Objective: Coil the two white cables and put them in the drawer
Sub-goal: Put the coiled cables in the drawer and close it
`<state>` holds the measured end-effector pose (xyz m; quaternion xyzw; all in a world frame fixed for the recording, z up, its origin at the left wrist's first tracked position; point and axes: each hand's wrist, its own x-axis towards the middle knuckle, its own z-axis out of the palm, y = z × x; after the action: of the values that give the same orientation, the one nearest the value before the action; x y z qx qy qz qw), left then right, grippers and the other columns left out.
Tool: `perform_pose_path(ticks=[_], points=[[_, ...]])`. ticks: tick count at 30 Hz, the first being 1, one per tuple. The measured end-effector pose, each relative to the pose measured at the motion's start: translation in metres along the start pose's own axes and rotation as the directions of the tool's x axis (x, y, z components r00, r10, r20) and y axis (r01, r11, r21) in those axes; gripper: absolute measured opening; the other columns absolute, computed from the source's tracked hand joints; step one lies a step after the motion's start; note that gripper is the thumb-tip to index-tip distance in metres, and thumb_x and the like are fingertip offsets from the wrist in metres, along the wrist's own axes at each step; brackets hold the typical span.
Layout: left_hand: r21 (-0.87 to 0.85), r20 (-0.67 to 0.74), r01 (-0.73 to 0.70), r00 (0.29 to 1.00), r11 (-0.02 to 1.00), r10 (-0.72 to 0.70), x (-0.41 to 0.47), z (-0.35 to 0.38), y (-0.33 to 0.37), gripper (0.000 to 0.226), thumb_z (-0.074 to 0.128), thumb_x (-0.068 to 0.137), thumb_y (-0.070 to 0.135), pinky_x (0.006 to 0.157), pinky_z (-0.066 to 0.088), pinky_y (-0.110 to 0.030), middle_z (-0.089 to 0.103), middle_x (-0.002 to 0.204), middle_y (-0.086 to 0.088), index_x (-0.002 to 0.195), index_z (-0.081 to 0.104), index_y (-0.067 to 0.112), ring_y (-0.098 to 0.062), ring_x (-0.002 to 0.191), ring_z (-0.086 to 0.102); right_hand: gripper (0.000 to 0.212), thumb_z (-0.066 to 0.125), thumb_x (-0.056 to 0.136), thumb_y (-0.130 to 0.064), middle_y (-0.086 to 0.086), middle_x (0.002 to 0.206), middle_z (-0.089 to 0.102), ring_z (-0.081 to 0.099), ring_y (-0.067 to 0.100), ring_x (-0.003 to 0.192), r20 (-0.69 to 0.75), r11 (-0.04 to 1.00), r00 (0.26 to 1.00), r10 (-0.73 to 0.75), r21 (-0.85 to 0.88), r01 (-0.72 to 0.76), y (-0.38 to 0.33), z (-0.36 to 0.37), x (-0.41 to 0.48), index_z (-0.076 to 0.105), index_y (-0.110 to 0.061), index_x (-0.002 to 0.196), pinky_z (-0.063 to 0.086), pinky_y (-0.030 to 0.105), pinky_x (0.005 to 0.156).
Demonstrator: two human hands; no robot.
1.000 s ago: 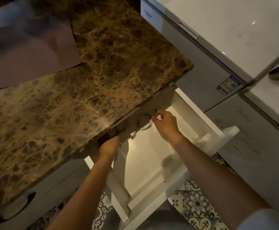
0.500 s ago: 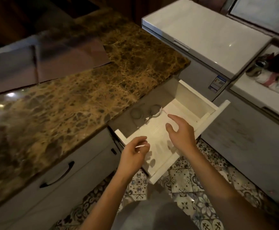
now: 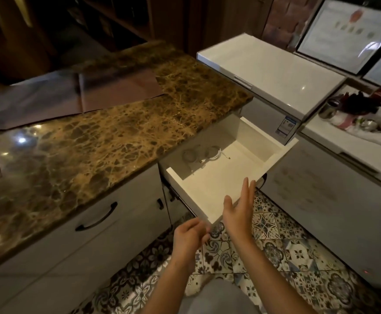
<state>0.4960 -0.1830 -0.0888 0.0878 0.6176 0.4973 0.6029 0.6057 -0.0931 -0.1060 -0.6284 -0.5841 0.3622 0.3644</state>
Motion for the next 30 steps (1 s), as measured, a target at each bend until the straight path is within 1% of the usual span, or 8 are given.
perform_pose_path(ticks=[5,7,11,16,18,21,25,30], points=[[-0.363,-0.056,0.241,0.958,0.9,-0.28,0.003,0.014,-0.011,0.017,0.063,0.098,0.004,0.073,0.065,-0.031,0.072,0.106,-0.023,0.11,0.066,-0.007,-0.028,0.099,0.072,0.083,0.06,0.101,-0.021,-0.001,0.168,0.018,0.031,0.024,0.15,0.08,0.919,0.968,0.239,0.302,-0.252,0.005,-0.006,-0.005,0.004,-0.026,0.163,0.038,0.037,0.114],[-0.483,-0.033,0.256,0.95,0.837,-0.309,0.0,0.023,-0.016,0.016,0.061,0.098,0.003,0.073,0.063,-0.034,0.068,0.111,-0.024,0.112,0.064,-0.005,-0.03,0.101,0.071,0.082,0.061,0.101,-0.021,-0.004,0.159,0.031,0.04,0.022,0.144,0.148,0.847,0.941,0.305,0.409,-0.339,0.008,-0.007,-0.006,0.007,-0.023,0.163,0.042,0.033,0.108],[-0.655,-0.002,0.225,0.954,0.721,-0.3,-0.004,0.04,-0.028,0.012,0.059,0.1,0.008,0.075,0.061,-0.039,0.062,0.113,-0.021,0.106,0.062,-0.001,-0.029,0.103,0.068,0.083,0.067,0.097,-0.027,0.004,0.16,0.039,0.047,0.023,0.14,0.21,0.781,0.913,0.35,0.474,-0.408,0.024,-0.006,-0.001,0.015,-0.027,0.162,0.042,0.046,0.114],[-0.68,-0.092,0.128,0.962,0.722,-0.257,0.002,0.051,-0.039,0.022,0.061,0.1,0.018,0.079,0.062,-0.037,0.061,0.113,-0.016,0.115,0.056,0.003,-0.028,0.106,0.068,0.09,0.075,0.088,-0.034,0.003,0.158,0.043,0.05,0.022,0.138,0.268,0.774,0.91,0.315,0.483,-0.411,0.037,-0.01,0.003,0.021,-0.033,0.16,0.046,0.049,0.111],[-0.702,-0.098,0.106,0.965,0.704,-0.243,0.003,0.053,-0.039,0.032,0.06,0.1,0.018,0.083,0.062,-0.037,0.059,0.124,-0.018,0.128,0.053,0.004,-0.027,0.109,0.067,0.093,0.077,0.084,-0.041,0.002,0.16,0.041,0.049,0.023,0.139,0.275,0.772,0.907,0.318,0.48,-0.416,0.038,-0.01,0.005,0.022,-0.036,0.159,0.046,0.05,0.111],[-0.743,-0.1,0.092,0.964,0.663,-0.247,0.005,0.054,-0.039,0.043,0.059,0.1,0.015,0.079,0.063,-0.034,0.059,0.135,-0.022,0.138,0.051,-0.003,-0.026,0.11,0.066,0.091,0.076,0.088,-0.034,0.002,0.162,0.036,0.046,0.023,0.141,0.289,0.76,0.9,0.325,0.487,-0.431,0.036,-0.01,0.007,0.019,-0.034,0.159,0.044,0.049,0.113],[-0.776,-0.107,0.088,0.958,0.624,-0.268,0.007,0.053,-0.037,0.04,0.055,0.101,0.009,0.069,0.063,-0.033,0.064,0.122,-0.022,0.14,0.053,-0.003,-0.027,0.105,0.066,0.09,0.075,0.089,-0.036,0.002,0.163,0.035,0.043,0.022,0.143,0.284,0.773,0.903,0.323,0.47,-0.425,0.038,-0.007,0.007,0.019,-0.037,0.159,0.043,0.049,0.113],[-0.759,-0.09,0.109,0.959,0.643,-0.269,0.012,0.045,-0.028,0.039,0.055,0.102,0.01,0.078,0.063,-0.033,0.065,0.12,-0.022,0.138,0.053,-0.005,-0.027,0.105,0.067,0.093,0.076,0.086,-0.036,0.003,0.163,0.035,0.044,0.022,0.143,0.276,0.765,0.906,0.32,0.488,-0.419,0.031,0.001,0.011,0.019,-0.038,0.159,0.044,0.05,0.112]])
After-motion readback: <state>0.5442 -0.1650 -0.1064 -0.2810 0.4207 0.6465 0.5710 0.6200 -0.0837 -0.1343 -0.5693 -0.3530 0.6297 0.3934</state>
